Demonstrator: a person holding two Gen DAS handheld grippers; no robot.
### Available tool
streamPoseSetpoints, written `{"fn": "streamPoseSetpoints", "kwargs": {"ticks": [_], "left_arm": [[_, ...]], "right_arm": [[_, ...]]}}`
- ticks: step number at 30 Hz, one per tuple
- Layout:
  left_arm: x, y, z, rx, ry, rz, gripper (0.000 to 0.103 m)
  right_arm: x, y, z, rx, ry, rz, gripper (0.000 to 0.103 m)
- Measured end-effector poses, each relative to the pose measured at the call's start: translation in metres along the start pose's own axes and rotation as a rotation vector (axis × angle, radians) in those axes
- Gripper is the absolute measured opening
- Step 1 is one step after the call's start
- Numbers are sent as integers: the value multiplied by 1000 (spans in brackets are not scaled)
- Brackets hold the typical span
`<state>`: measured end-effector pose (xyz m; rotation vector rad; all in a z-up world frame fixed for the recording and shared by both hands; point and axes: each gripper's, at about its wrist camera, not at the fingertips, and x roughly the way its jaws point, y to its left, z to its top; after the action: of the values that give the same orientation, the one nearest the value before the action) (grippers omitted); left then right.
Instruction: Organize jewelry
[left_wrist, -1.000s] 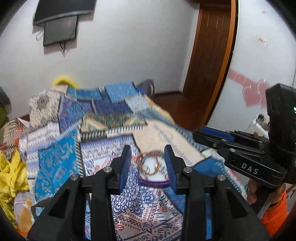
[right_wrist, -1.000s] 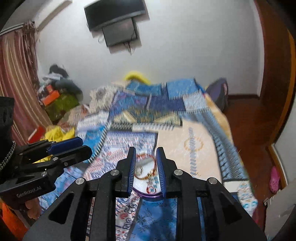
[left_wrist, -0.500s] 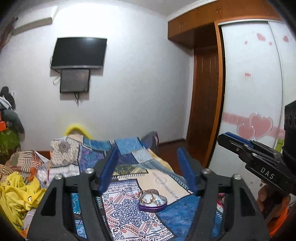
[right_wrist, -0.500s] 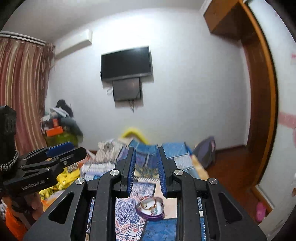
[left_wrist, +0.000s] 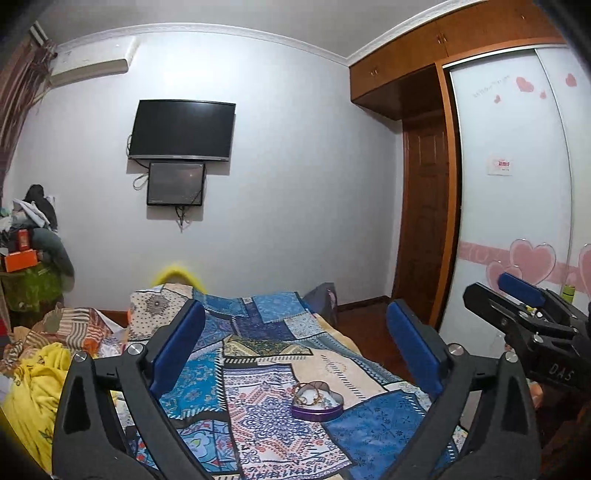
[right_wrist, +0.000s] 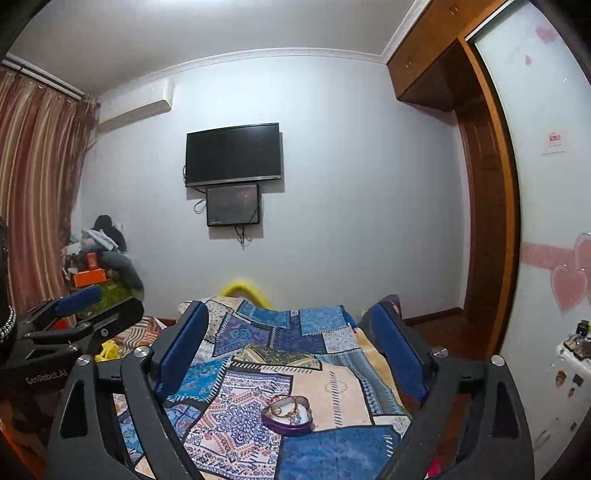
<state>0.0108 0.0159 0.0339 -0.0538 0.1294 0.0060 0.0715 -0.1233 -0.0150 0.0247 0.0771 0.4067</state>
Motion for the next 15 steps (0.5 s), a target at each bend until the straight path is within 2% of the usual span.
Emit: {"fn": "streamPoseSetpoints", "kwargs": {"ticks": [15], "left_arm": [[-10,-5,-5,2,7,-3,101]], "right_arm": [[-15,-4,-8,-23,17,-22,91]]}}
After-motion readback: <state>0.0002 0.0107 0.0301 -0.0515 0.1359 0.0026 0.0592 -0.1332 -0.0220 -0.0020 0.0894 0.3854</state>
